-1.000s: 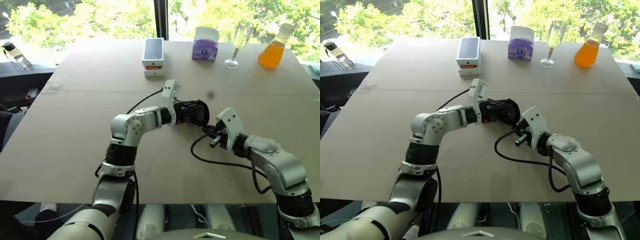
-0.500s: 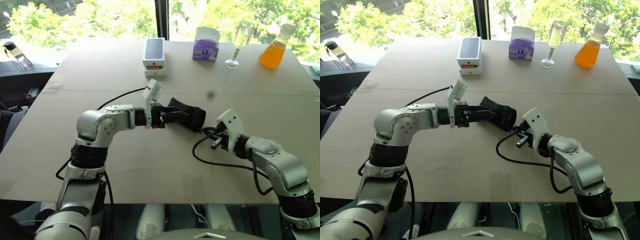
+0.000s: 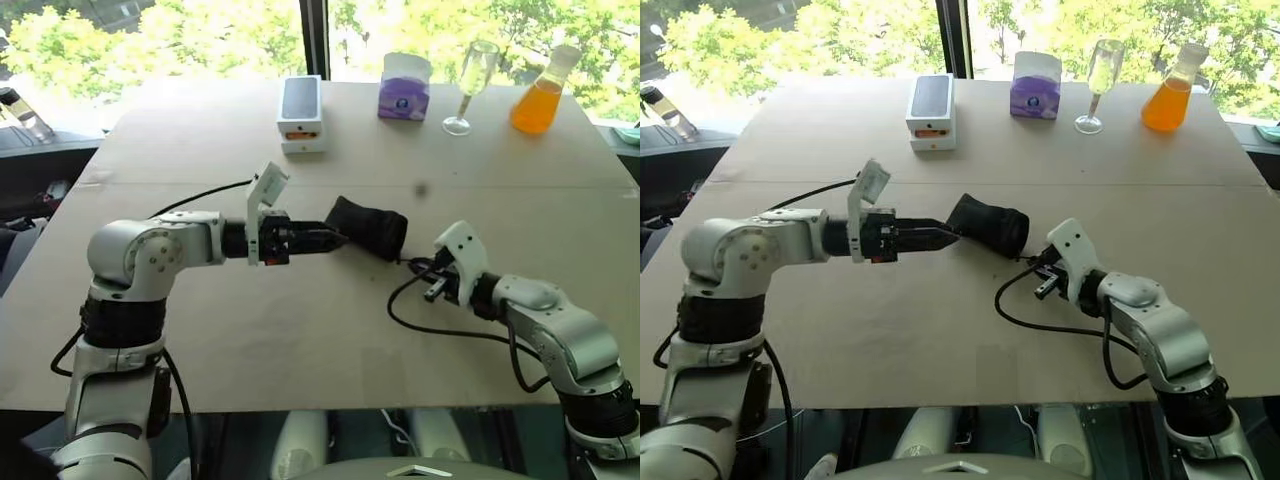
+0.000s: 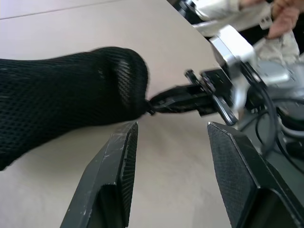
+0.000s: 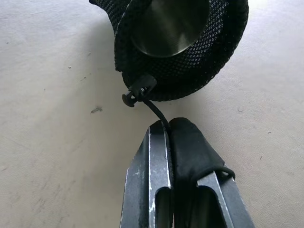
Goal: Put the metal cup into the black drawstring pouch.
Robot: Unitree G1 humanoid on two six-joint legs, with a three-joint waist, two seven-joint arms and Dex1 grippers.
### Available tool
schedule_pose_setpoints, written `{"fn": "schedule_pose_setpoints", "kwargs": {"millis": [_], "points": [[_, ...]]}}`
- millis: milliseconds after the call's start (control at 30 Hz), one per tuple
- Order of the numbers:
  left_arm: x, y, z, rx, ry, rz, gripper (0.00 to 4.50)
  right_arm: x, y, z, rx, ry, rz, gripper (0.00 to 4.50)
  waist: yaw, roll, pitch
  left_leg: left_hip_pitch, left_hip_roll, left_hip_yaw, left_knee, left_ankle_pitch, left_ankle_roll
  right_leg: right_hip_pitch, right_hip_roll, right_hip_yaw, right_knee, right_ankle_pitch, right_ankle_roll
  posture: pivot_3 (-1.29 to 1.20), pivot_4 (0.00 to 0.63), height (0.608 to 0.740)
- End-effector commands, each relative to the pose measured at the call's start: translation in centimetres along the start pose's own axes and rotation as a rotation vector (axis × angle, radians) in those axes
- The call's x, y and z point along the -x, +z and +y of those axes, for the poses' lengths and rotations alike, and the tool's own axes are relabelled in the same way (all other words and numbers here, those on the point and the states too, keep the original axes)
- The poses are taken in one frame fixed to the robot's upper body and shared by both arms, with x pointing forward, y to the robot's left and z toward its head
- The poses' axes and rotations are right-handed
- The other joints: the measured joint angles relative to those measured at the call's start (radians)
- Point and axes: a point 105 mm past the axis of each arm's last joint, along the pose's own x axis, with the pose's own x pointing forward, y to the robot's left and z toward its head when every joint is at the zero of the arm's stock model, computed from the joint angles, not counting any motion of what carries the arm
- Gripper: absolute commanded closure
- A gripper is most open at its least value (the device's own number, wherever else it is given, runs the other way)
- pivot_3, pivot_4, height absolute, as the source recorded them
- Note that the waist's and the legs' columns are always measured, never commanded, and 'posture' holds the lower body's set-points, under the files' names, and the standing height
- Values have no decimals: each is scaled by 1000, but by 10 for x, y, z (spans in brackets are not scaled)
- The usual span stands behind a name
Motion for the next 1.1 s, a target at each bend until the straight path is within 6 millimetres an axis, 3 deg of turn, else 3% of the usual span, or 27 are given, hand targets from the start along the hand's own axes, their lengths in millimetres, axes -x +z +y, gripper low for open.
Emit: {"fn": "schedule_pose_setpoints", "kwargs": {"millis": [33,200,300,767,1100], "points": [[-4,-8,-21,-108,-83,55,2142,8,10,2,36,-4,-37,4500,0,0,0,0,0,0,0,0,0,0,0,0,0,0,0,0,150,737],[-6,-23,-26,-168,-86,98,2142,17,20,-3,88,-40,-57,4500,0,0,0,0,0,0,0,0,0,0,0,0,0,0,0,0,150,737],[-8,-22,-24,-208,-72,79,2142,22,30,-6,127,-57,-73,4500,1,0,0,0,0,0,0,0,0,0,0,0,0,0,0,0,150,737],[-61,17,-8,-401,-49,-113,2142,48,86,-23,442,-25,-54,4500,20,0,0,-1,-2,1,1,-1,2,0,0,0,0,0,0,0,150,737],[-103,40,7,-511,-64,-174,2142,55,108,-34,587,10,-31,4500,18,-1,1,-1,-2,2,2,-3,5,0,1,1,-1,0,0,0,150,737]]}}
